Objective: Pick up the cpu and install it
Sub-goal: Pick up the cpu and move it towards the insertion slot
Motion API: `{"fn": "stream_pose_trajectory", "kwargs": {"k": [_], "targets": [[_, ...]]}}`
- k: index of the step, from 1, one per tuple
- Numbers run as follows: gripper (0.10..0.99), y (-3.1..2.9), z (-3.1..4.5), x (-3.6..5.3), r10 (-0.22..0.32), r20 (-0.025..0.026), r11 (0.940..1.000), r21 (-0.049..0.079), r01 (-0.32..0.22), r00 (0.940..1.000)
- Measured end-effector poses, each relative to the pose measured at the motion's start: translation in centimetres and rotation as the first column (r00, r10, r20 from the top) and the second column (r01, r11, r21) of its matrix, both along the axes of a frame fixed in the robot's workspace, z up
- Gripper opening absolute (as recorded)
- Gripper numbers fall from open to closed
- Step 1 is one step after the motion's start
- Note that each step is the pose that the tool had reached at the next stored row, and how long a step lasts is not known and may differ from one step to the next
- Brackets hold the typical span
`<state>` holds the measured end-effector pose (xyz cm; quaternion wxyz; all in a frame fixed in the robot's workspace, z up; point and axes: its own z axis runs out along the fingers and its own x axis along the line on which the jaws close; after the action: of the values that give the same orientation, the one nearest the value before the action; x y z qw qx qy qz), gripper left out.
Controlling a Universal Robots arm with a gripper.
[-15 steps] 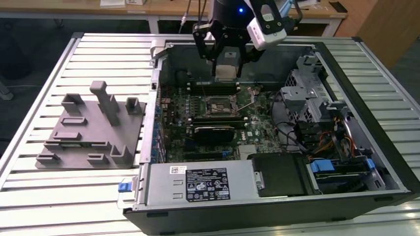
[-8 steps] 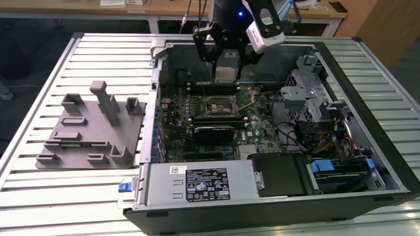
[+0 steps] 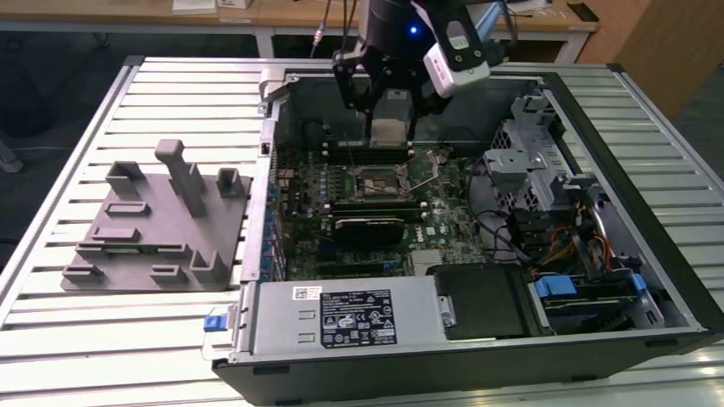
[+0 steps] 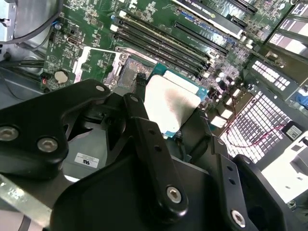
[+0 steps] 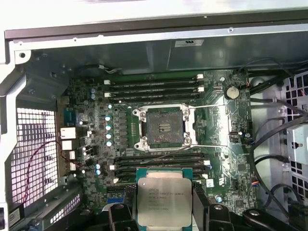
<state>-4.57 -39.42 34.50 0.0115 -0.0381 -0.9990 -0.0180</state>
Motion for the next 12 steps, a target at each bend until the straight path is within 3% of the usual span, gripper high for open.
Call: {"fn": "stream_pose_trajectory", "kwargs": {"k": [7, 12], "targets": [[0.541, 0.00, -0.56, 0.01, 0.000, 0.0000, 1.0000, 0.000, 0.000, 1.0000], [0.541, 0.00, -1.43, 0.01, 0.000, 0.0000, 1.0000, 0.000, 0.000, 1.0000]]}}
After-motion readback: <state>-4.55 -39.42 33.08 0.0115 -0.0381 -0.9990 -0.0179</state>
